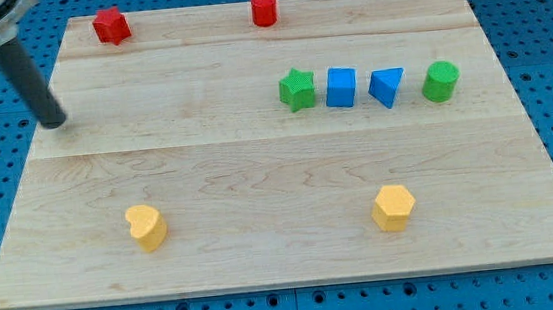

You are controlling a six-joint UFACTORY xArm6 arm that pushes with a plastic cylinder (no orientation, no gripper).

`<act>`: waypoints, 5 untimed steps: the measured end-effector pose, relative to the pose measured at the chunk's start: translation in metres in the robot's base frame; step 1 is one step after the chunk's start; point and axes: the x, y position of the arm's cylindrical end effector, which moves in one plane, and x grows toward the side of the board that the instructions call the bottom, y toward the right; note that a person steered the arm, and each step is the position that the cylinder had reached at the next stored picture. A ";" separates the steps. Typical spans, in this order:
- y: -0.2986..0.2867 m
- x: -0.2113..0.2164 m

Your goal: Point your arm close to the red star

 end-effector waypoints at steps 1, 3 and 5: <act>0.051 -0.016; 0.112 -0.120; 0.095 -0.186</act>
